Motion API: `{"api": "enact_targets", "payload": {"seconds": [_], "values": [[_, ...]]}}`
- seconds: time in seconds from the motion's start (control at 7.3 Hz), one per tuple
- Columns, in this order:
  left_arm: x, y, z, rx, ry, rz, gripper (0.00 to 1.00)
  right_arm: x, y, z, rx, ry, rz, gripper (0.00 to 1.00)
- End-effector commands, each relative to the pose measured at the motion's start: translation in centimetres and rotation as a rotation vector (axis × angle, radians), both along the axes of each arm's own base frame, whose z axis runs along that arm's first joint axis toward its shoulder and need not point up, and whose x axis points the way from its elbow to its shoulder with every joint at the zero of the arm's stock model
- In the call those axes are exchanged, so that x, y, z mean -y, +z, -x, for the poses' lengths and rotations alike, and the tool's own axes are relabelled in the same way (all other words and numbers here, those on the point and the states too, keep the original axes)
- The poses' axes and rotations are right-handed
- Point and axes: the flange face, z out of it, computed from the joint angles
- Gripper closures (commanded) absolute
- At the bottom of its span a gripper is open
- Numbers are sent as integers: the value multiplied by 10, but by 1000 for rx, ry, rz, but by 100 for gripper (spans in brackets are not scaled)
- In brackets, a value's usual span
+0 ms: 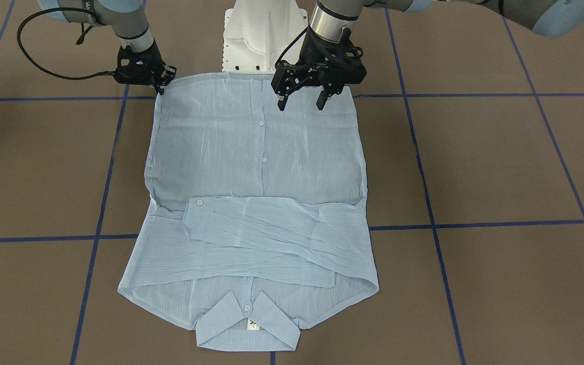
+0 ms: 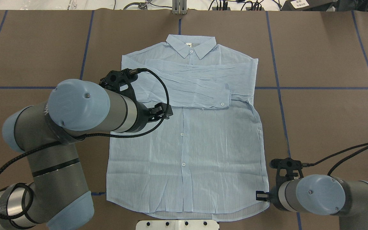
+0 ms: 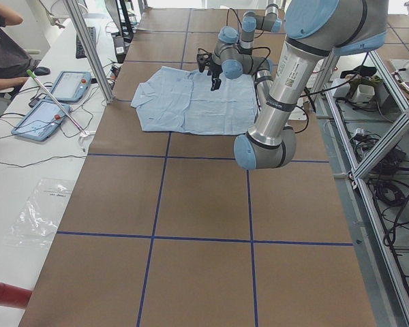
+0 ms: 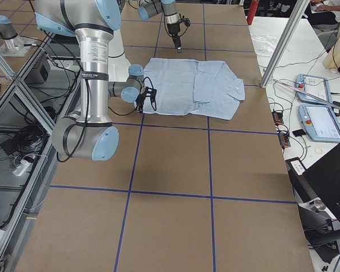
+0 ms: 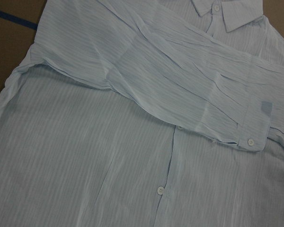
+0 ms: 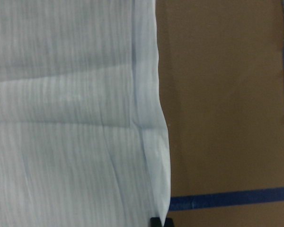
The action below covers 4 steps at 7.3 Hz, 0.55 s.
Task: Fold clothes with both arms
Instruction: 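Release the sleeve with the left gripper while the right gripper reaches the hem corner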
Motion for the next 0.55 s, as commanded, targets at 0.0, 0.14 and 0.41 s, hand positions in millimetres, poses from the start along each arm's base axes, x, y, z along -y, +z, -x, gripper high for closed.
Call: {"api": "enact_targets", "payload": {"seconds": [0.0, 0.14, 0.41], "values": [[-13, 31, -5, 36, 26, 23, 2, 9, -13, -9, 28, 29, -13, 100], [-33, 70, -6, -4, 54, 11, 2, 11, -24, -9, 48, 48, -37, 100], [-57, 153, 13, 23, 75, 27, 2, 11, -43, -11, 89, 51, -45, 100]]}}
